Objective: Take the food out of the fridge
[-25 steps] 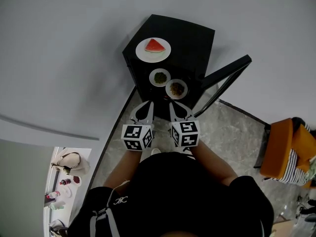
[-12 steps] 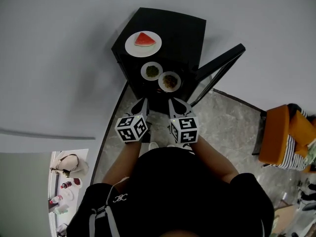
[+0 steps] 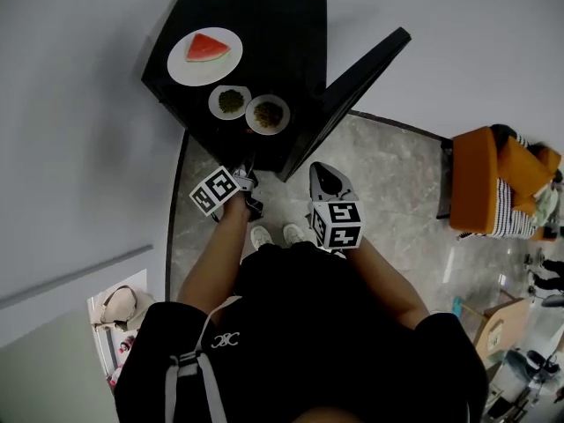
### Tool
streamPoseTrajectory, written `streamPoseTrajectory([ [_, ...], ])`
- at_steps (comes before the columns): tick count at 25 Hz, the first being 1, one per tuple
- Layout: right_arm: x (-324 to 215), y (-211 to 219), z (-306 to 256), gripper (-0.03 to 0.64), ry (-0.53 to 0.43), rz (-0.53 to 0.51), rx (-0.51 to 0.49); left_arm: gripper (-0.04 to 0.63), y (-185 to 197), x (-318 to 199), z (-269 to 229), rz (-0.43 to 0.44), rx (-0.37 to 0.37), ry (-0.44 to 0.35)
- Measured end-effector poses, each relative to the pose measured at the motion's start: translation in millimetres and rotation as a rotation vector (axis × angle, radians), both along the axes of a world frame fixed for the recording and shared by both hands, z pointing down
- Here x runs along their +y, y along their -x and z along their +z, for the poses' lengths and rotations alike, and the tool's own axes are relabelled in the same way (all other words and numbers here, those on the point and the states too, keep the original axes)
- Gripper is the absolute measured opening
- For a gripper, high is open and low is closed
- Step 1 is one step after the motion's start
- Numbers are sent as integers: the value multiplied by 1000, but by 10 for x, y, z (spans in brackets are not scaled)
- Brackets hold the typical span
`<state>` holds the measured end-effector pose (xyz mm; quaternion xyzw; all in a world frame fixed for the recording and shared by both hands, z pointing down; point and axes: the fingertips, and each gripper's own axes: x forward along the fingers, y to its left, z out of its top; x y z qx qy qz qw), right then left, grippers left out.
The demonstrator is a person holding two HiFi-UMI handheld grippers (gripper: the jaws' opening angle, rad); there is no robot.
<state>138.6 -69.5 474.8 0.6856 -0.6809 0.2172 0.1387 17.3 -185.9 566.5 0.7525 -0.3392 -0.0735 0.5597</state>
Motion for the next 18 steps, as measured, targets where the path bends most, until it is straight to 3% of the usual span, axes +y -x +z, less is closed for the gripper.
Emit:
streamPoseTrajectory([
  [4,67,-194,80,-6,21,93,21,86,-217,-189,450,-9,164,203],
  [6,22,-245,85,-6,19,113,53,101,-251,-334,652,-36,195,253],
  [15,-39,-422,123,-6,33,199,80,166,-485,-625,1473,-9,106,345],
  [18,30,-467,172,-6,50,220,84,166,-556,-646,1616,-7,112,365],
])
